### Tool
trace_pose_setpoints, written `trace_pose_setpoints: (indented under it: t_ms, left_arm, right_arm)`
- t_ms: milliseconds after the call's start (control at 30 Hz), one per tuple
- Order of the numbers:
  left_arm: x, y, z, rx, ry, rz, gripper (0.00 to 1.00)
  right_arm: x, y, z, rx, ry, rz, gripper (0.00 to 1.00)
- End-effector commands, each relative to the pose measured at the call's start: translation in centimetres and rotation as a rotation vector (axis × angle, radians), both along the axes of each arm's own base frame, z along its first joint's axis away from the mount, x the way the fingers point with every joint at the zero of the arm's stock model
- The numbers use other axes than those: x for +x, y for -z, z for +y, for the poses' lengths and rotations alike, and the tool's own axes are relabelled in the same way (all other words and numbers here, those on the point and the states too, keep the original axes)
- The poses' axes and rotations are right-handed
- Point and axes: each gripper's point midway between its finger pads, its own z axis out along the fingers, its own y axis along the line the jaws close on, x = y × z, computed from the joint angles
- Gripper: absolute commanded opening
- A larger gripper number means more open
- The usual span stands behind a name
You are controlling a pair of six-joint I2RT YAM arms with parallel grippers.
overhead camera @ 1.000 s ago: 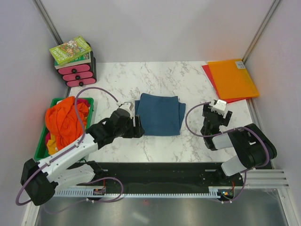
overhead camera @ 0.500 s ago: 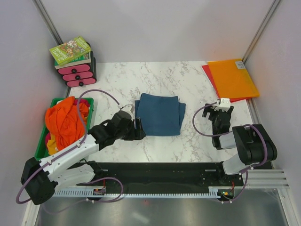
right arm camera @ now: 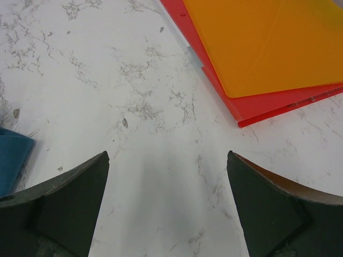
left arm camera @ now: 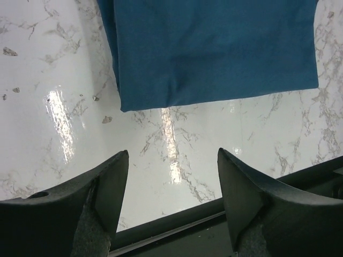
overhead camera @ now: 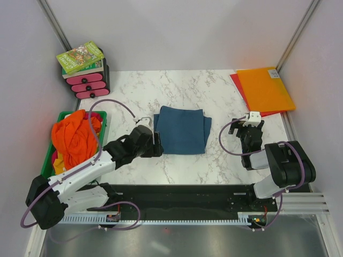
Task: Fold and stack the t-shirts
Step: Put the neatly folded tshirt into the corner of the board with the right arm
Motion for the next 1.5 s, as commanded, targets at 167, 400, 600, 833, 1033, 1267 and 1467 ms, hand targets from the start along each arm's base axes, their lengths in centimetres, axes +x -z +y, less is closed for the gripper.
trace_pose_setpoints:
  t_ms: [167, 400, 600, 833, 1033, 1267, 1467]
  left_arm:
    - [2.0, -0.6, -2.1, 0.109, -0.013, -0.043, 0.72]
    - [3.8, -0.8, -3.2, 0.139, -0.090, -0.045, 0.72]
    - [6.0, -0.6, -4.8, 0.199, -0.085, -0.057, 0.72]
    - [7.9, -1.8, -7.3, 0.151, -0.100, -0.060, 0.73]
    - [10.6, -2.4, -4.8, 0.201, -0.179, -0.106, 0.77]
    - [13.6, 1.0, -1.9, 0.135, -0.202, -0.008, 0.75]
    - [14.1, 4.4, -2.3, 0.190, -0.189, 0.060, 0.73]
  right_arm:
    - [0.8, -1.5, 0.4, 0.025, -0.018, -0.052, 0.98]
    - [0.7, -1.4, 0.4, 0.025, -0.018, -0.049, 0.98]
    - [1.1, -1.3, 1.1, 0.031, -0.088, -0.038, 0.98]
    - [2.6, -4.5, 5.1, -0.016, -0.388, 0.029, 0.98]
    - [3.8, -8.1, 6.4, -0.214, -0.519, 0.236, 0.98]
    - [1.6, -6.2, 6.3, 0.080, -0.664, 0.556, 0.98]
    - [-0.1, 1.4, 8.8, 0.253, -0.754, 0.861, 0.98]
